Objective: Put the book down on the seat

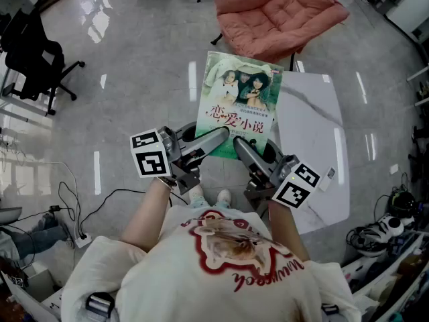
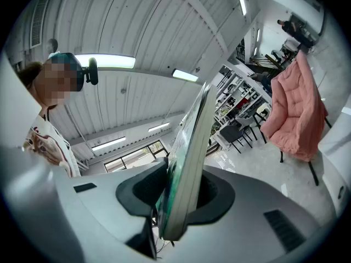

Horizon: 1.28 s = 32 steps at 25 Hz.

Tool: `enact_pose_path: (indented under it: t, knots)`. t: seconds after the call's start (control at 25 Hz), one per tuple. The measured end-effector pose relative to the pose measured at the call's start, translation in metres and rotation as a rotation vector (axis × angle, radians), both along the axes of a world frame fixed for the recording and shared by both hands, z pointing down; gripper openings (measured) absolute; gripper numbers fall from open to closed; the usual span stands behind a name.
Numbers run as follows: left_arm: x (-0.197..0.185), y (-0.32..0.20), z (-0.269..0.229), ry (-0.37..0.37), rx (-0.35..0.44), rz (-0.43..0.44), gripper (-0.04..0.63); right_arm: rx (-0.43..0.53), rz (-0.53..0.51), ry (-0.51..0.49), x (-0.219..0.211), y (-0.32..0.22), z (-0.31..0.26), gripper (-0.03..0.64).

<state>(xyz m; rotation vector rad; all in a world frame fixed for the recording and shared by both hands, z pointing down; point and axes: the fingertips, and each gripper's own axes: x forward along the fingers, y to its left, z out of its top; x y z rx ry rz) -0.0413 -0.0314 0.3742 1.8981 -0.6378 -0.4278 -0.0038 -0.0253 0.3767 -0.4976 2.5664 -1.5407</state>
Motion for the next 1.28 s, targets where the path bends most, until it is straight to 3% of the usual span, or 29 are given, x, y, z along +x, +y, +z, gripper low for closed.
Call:
enact_pose_path:
  t: [0.64, 1.04, 1.28]
  knots:
    - [-0.0005, 0.0015, 0.0012, -0.007, -0.007, -0.009, 0.086, 0.046, -0.021, 0.044, -0.0015, 0.0019, -0.0002, 0.114]
    - [-0.0004, 0.0013, 0.0002, -0.039, -0.004, -0.014, 0.086, 0.01, -0.003, 0.016, -0.0009, 0.0015, 0.001, 0.112]
    - [0.0001, 0.0015, 0.0002, -0.048, 0.047, -0.003, 0.086, 0.08, 0.013, 0.035, -0.0011, 0.0021, -0.0002, 0.112]
